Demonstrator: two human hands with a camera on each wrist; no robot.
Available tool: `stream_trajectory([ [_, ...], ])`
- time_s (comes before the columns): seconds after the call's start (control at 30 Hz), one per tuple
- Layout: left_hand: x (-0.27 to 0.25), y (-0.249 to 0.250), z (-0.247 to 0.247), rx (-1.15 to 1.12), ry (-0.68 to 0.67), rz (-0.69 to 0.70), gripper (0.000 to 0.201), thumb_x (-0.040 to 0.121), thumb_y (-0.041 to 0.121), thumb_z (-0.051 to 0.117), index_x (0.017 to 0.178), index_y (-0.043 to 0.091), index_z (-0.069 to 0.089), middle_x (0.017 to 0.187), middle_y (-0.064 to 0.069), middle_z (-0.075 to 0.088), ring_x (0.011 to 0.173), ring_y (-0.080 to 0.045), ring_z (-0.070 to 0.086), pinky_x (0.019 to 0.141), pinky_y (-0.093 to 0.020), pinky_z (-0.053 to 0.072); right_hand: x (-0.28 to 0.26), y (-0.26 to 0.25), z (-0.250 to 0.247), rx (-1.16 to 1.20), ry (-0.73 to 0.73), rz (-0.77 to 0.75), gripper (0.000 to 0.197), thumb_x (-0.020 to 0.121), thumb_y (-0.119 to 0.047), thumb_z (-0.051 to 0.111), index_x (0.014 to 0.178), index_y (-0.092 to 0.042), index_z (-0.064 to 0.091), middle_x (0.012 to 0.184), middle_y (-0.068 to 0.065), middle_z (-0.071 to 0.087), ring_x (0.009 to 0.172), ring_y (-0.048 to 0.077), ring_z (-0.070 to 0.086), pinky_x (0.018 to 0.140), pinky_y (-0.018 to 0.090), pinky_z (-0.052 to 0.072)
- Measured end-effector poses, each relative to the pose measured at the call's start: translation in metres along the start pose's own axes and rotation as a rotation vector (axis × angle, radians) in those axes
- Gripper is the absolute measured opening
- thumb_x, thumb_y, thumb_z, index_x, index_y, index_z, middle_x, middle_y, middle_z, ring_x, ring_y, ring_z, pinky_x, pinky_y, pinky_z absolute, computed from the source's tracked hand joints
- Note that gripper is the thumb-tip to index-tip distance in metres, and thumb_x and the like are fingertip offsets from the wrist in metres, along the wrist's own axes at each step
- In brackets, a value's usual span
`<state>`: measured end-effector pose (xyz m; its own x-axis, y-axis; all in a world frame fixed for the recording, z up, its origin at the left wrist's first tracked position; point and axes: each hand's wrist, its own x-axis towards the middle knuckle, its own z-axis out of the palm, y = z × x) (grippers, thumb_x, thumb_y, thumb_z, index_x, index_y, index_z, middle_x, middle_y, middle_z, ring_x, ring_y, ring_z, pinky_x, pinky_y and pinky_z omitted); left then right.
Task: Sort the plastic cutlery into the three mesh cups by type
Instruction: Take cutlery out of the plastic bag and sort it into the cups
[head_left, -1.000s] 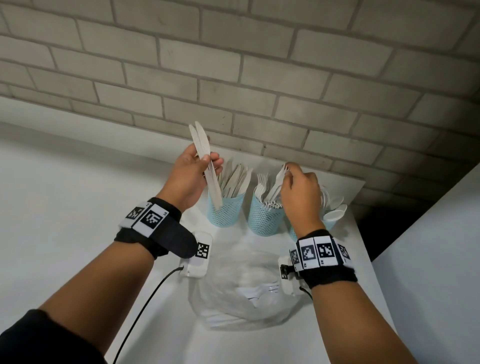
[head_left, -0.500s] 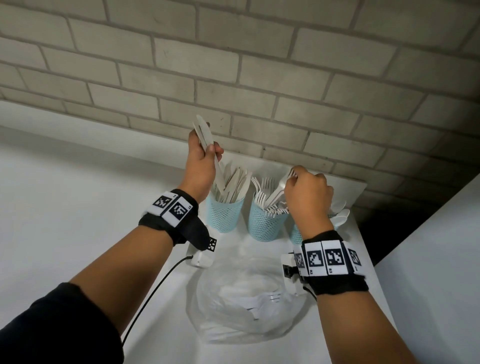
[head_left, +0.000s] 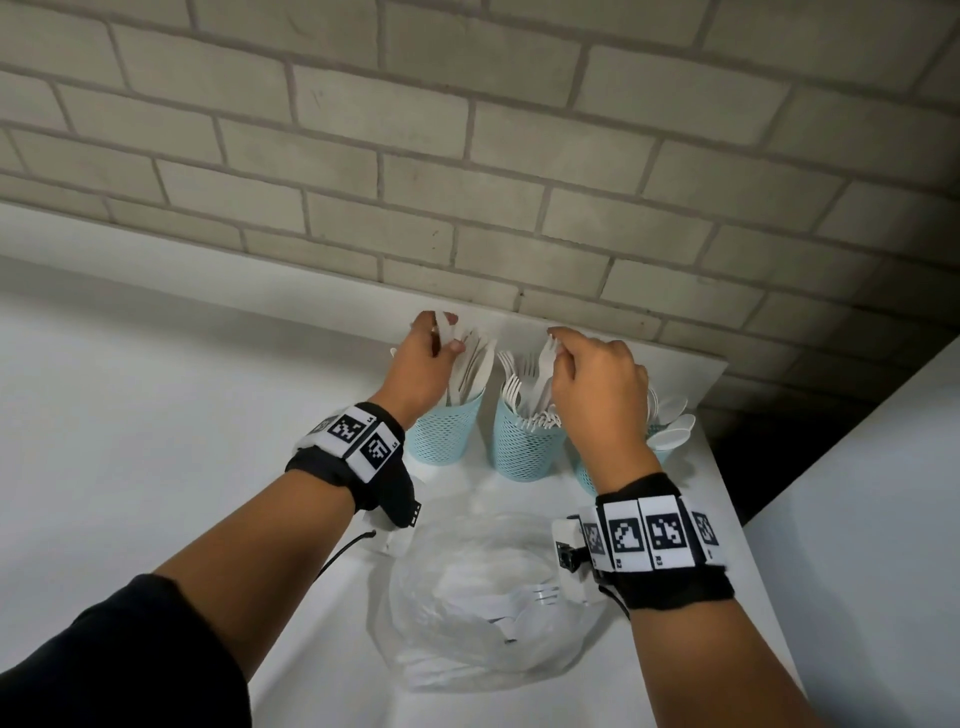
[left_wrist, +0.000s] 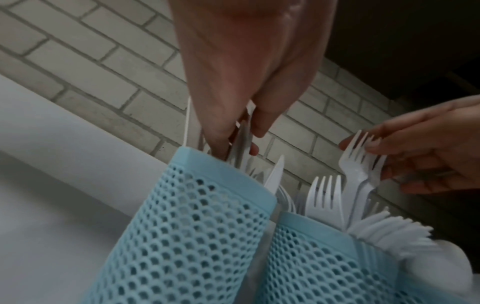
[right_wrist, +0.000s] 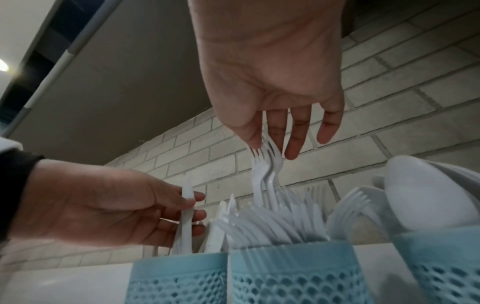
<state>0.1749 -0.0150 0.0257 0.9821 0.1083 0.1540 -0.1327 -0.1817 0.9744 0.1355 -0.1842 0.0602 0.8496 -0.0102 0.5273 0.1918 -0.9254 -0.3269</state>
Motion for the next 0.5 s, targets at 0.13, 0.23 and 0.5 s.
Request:
stream_trajectory([
  [0.13, -0.005, 0.002, -0.003, 0.133, 0.058, 0.098, 0.039, 0.095, 0.011, 0.05, 0.133, 0.012, 0.042, 0.109, -0.002, 0.056, 0.094, -0.015, 0.052, 0.082, -0.025, 0.041, 0.002, 0.0, 0.001, 0.167, 0.273, 0.011, 0.037, 0.088, -0.011, 0.045, 0.119, -0.019, 0.064, 0.086, 0.01, 0.07, 0.084, 0.032, 0.059, 0.076, 0.041, 0.048],
  [0.23, -0.011, 0.004, -0.005, 0.266, 0.082, 0.174, 0.04, 0.094, 0.011, 0.052, 0.134, 0.009, 0.047, 0.126, -0.005, 0.055, 0.118, -0.015, 0.05, 0.094, -0.016, 0.032, 0.004, 0.003, 0.0, 0.227, 0.391, 0.01, 0.036, 0.089, -0.013, 0.045, 0.119, -0.018, 0.064, 0.087, 0.008, 0.071, 0.081, 0.029, 0.06, 0.074, 0.039, 0.05],
  [0.5, -0.02, 0.008, -0.007, 0.537, -0.098, 0.22, 0.037, 0.095, 0.004, 0.043, 0.131, 0.005, 0.052, 0.139, -0.011, 0.049, 0.13, -0.023, 0.043, 0.099, -0.015, 0.025, 0.0, 0.006, 0.008, -0.004, -0.097, 0.07, 0.037, 0.097, -0.018, 0.041, 0.129, -0.029, 0.055, 0.09, 0.016, 0.068, 0.093, 0.035, 0.057, 0.08, 0.039, 0.045],
])
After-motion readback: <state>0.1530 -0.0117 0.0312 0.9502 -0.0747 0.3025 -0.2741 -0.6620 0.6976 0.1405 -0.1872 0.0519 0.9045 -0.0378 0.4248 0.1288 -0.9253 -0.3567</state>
